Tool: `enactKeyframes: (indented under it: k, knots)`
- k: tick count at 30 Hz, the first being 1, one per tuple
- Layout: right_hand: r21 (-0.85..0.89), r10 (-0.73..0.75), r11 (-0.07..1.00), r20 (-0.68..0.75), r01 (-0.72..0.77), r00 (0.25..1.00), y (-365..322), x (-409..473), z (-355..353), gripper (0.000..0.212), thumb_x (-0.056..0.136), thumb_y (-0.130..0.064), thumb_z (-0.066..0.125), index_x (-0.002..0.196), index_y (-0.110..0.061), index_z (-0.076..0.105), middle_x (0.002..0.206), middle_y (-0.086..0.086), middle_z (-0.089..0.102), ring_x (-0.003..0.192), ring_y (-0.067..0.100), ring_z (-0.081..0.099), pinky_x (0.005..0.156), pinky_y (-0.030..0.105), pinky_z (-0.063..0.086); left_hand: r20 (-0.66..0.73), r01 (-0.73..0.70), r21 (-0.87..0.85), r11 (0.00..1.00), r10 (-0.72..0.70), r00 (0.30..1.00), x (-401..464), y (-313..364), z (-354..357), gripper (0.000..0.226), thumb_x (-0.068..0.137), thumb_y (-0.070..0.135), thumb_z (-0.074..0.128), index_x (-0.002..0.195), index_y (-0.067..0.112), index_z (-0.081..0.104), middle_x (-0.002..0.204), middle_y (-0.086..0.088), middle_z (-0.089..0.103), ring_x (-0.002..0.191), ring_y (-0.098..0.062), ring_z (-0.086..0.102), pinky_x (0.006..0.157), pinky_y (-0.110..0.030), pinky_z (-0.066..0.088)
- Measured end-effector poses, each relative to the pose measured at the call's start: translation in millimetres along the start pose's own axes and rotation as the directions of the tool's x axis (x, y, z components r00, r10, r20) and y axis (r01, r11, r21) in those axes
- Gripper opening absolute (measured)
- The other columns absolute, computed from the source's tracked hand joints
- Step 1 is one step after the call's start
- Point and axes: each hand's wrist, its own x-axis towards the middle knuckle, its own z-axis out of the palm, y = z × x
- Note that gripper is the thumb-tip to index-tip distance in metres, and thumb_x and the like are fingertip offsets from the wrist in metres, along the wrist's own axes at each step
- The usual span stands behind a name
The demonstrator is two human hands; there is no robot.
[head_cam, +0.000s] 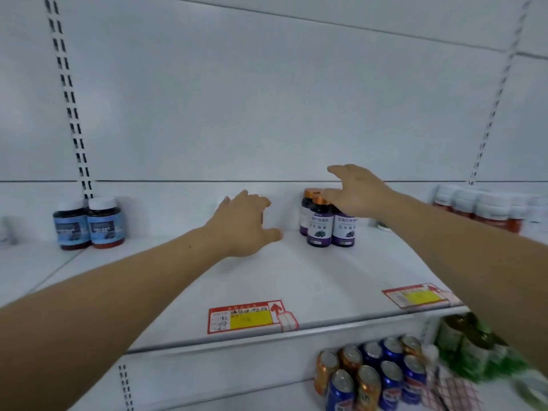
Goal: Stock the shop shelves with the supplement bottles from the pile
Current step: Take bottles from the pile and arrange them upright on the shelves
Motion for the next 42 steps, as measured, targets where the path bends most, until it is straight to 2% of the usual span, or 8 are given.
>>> enactKeyframes:
  k: [7,10,14,16,18,23,28,42]
  knots:
    - [0.053,-0.086,0.995,0.085,0.082,0.993,42.4,-0.8,14.8,0.073,0.090,-0.043,0.057,0.150,-0.019,0.023,0.151,0.006,0.030,0.138,0.024,0.028,0.109,0.033,0.026,-0.074,0.039,0.191,0.981,-0.025,0.997,12.0,8.3,17.2,0.066,0.086,0.054,0.052,0.140,0.020,0.035,0.135,0.000,0.041,0.131,-0.019,0.031,0.113,-0.040,0.020]
    - [0.070,-0.157,0.986,0.115,0.150,0.981,55.3,10.3,17.2,0.078,0.086,-0.041,0.061,0.151,-0.020,0.022,0.152,0.005,0.028,0.140,0.023,0.027,0.111,0.033,0.027,-0.108,0.100,0.192,0.976,-0.081,0.991,22.8,21.9,17.2,0.068,0.087,0.053,0.053,0.143,0.021,0.032,0.147,-0.001,0.034,0.139,-0.019,0.023,0.116,-0.040,0.014]
    - [0.122,-0.225,0.970,0.132,0.209,0.965,69.3,21.2,22.6,0.073,0.084,-0.041,0.063,0.146,-0.022,0.031,0.147,0.004,0.035,0.135,0.023,0.034,0.106,0.033,0.031,-0.048,0.194,-0.138,0.971,-0.203,0.978,43.8,60.6,27.4,0.078,0.084,0.047,0.063,0.147,0.024,0.025,0.153,0.003,0.027,0.137,-0.018,0.031,0.105,-0.027,0.026]
    - [0.185,-0.252,0.957,0.145,0.224,0.957,75.3,26.6,26.5,0.050,0.079,-0.045,0.066,0.124,-0.031,0.049,0.132,0.001,0.046,0.123,0.023,0.046,0.096,0.034,0.041,0.035,0.272,-0.301,0.914,-0.274,0.961,55.2,73.9,39.1,0.087,0.082,0.044,0.067,0.149,0.025,0.017,0.154,0.002,0.024,0.135,-0.020,0.035,0.099,-0.026,0.031]
    - [0.243,-0.272,0.943,0.161,0.229,0.949,81.0,32.0,30.5,0.035,0.072,-0.047,0.068,0.100,-0.035,0.050,0.117,0.000,0.049,0.103,0.020,0.054,0.080,0.033,0.044,0.112,0.354,-0.441,0.825,-0.341,0.933,64.2,79.7,50.6,0.096,0.079,0.041,0.072,0.151,0.029,0.009,0.155,-0.001,0.024,0.135,-0.023,0.035,0.106,-0.034,0.035]
    - [0.297,-0.315,0.920,0.169,0.256,0.934,87.3,34.6,36.0,0.063,0.080,-0.035,0.067,0.135,-0.023,0.037,0.128,0.002,0.034,0.106,0.023,0.051,0.085,0.031,0.044,0.152,0.386,-0.543,0.746,-0.365,0.918,71.1,88.9,68.4,0.086,0.081,0.023,0.071,0.149,0.025,0.018,0.150,-0.002,0.034,0.128,-0.019,0.045,0.105,-0.036,0.039]
    - [0.343,-0.331,0.900,0.132,0.270,0.934,91.2,31.6,38.6,0.063,0.084,-0.030,0.068,0.138,-0.021,0.037,0.130,0.005,0.036,0.107,0.021,0.050,0.086,0.028,0.041,0.063,0.351,-0.536,0.768,-0.379,0.923,71.6,93.4,77.1,0.062,0.085,0.016,0.066,0.138,0.022,0.034,0.130,-0.003,0.053,0.108,-0.020,0.057,0.096,-0.038,0.048]
    - [0.405,-0.373,0.867,0.138,0.292,0.917,102.2,33.2,46.3,0.073,0.075,-0.021,0.076,0.137,-0.025,0.038,0.130,0.001,0.041,0.113,0.022,0.049,0.095,0.036,0.045,0.045,0.353,-0.458,0.816,-0.375,0.926,70.8,95.9,80.4,0.066,0.081,0.017,0.070,0.136,0.019,0.033,0.110,0.000,0.057,0.095,-0.018,0.057,0.079,-0.026,0.043]
